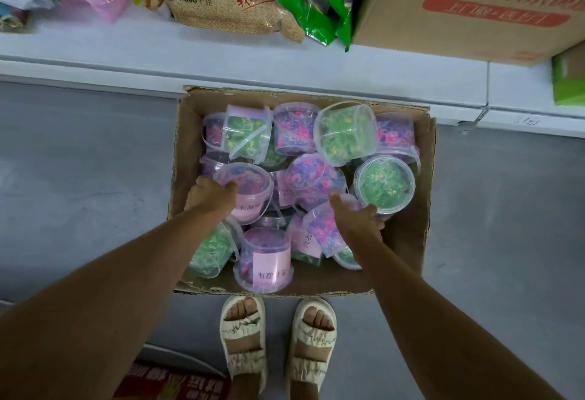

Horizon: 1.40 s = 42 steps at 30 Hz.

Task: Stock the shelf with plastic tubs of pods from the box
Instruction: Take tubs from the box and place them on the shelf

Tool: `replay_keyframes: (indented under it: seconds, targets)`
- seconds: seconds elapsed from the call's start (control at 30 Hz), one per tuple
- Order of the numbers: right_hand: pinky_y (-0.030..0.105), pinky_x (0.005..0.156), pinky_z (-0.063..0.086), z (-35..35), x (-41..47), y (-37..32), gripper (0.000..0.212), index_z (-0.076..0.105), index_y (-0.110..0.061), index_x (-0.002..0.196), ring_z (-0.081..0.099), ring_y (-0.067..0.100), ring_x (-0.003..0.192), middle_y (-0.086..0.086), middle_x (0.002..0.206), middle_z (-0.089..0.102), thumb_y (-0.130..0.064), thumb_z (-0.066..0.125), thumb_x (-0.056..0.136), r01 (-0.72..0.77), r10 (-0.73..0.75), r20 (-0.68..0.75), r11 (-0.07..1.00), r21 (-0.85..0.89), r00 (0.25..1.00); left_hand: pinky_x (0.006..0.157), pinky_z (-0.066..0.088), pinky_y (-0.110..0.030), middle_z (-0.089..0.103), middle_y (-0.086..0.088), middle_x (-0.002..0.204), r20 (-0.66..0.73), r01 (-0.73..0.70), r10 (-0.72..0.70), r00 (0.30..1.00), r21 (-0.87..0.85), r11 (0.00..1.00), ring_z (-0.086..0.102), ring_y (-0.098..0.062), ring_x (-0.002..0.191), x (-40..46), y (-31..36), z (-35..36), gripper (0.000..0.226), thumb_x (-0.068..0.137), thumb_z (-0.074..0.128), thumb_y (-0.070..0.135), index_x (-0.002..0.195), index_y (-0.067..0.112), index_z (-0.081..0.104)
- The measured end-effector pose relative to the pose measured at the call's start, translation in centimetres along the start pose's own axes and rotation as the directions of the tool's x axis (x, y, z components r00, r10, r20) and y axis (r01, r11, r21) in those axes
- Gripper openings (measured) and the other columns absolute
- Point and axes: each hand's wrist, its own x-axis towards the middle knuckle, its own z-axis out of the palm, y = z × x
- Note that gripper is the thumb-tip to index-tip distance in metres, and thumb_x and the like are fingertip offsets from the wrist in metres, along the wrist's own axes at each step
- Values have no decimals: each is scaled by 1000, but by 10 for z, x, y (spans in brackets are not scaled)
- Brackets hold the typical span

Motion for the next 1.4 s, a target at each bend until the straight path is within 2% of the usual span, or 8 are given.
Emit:
replay_keyframes:
  seconds: [0.2,0.37,0.53,0.7,0.9,1.03,1.3,1.4]
  targets:
    - [46,116,15,6,24,2,101,7,-8,149,9,36,142,17,155,7,-64,54,80,-119,116,117,993,16,986,99,40,-41,43,-24,139,16,127,-126,992,-105,986,46,-39,124,15,9,17,73,90,54,44,139,-2,27]
    - [50,103,36,21,99,41,120,36,-17,139,37,35,130,8,145,37,-61,65,31,-159,126,248,981,115,961,95,44,-42,46,-23,133,71,119,-111,991,-119,986,50,-39,117,12,14,15,73,85,66,28,136,2,21]
    - [40,81,43,-4,61,38,97,37,-22,132,44,31,116,6,137,40,-55,62,45,-214,181,212,966,144,960,94,45,-43,47,-19,131,143,0,11,990,-80,997,52,-36,114,7,12,18,67,87,61,29,133,4,20]
    - [43,81,42,-20,44,50,67,29,-17,140,46,34,119,11,138,42,-46,57,86,-229,197,234,966,122,952,93,47,-44,42,-23,136,105,50,-41,994,-81,995,53,-37,114,16,11,21,82,80,68,37,136,6,16]
    - [45,78,49,-22,32,60,72,29,-18,138,50,39,113,14,133,43,-43,64,80,-240,213,189,961,137,959,99,43,-42,35,-19,144,94,-82,82,992,-2,997,36,-33,131,0,8,13,95,74,72,44,146,11,21]
    - [48,86,51,-36,8,61,69,34,-16,135,54,34,106,13,125,49,-41,64,78,-142,122,115,971,193,986,93,42,-32,49,-8,138,65,-101,112,992,-150,984,49,-29,122,-31,17,-4,75,76,67,47,140,18,39]
    - [30,58,51,-101,-89,11,57,41,-22,133,56,33,106,11,127,51,-46,58,84,36,-71,74,916,401,995,86,54,-44,66,-8,106,86,-1,47,995,-469,883,64,-29,94,-122,24,-85,51,67,69,55,104,20,61]
    - [35,63,55,-130,-145,-19,62,42,-22,133,58,33,106,11,128,52,-48,61,80,127,-176,68,884,450,982,65,54,-34,65,-11,93,104,1,80,991,-617,787,62,-27,79,-165,28,-137,46,70,70,52,95,15,61]
